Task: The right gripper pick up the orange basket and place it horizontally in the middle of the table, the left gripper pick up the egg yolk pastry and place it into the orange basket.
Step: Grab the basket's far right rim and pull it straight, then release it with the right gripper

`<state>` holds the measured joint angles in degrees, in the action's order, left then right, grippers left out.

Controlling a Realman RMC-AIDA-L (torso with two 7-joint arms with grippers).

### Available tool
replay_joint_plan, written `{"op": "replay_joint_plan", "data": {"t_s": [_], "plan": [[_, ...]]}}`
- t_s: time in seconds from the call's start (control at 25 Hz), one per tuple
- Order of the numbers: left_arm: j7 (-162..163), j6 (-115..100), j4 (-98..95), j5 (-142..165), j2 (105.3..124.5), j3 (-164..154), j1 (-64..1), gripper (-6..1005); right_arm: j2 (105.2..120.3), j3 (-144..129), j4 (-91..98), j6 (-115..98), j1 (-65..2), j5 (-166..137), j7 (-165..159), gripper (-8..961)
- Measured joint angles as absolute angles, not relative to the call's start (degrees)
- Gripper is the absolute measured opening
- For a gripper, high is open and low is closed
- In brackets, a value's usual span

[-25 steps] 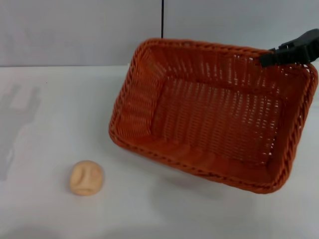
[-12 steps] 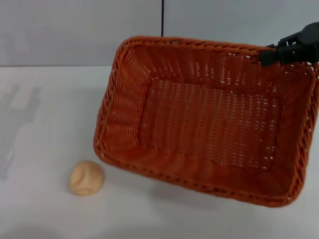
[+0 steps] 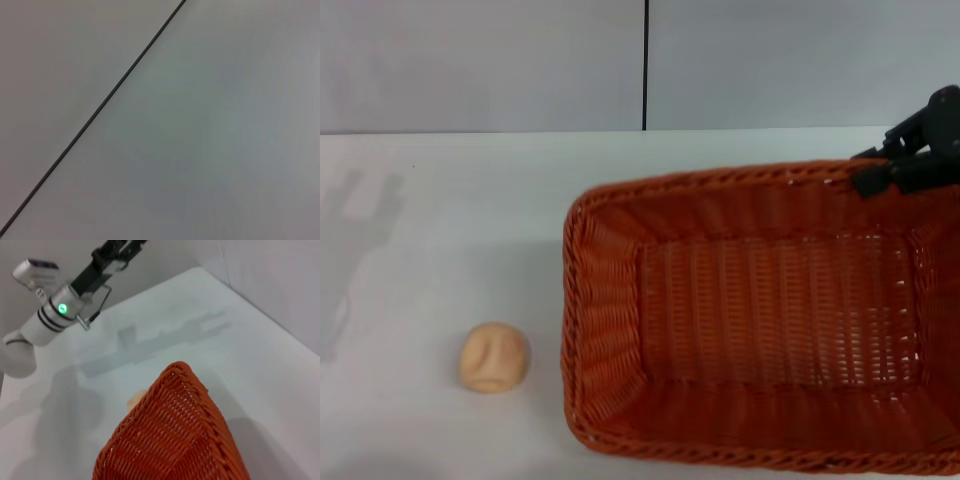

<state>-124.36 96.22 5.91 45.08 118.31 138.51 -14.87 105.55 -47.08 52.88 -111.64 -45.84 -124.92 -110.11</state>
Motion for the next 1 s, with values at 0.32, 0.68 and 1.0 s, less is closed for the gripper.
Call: {"op": "replay_joint_plan", "data": {"t_s": [0.32,0.68,1.0], "plan": [[-124.3,96.2,5.4,45.1,118.39,138.4,-15.1,666,107.22,-47.5,51.6,-108.5,-46.1,-125.6,-107.0,170],[-124.3,95.9,5.3,45.1,118.39,138.1,-15.2,666,107.82,-48.0,42.6,-103.2,-48.4,-126.4,-101.9,183],[-124.3,95.2,5.3,45.1,118.45,138.0,-15.7,666,107.82,-50.5,42.1,-101.8,-48.9,-128.1,-100.8,194]]}}
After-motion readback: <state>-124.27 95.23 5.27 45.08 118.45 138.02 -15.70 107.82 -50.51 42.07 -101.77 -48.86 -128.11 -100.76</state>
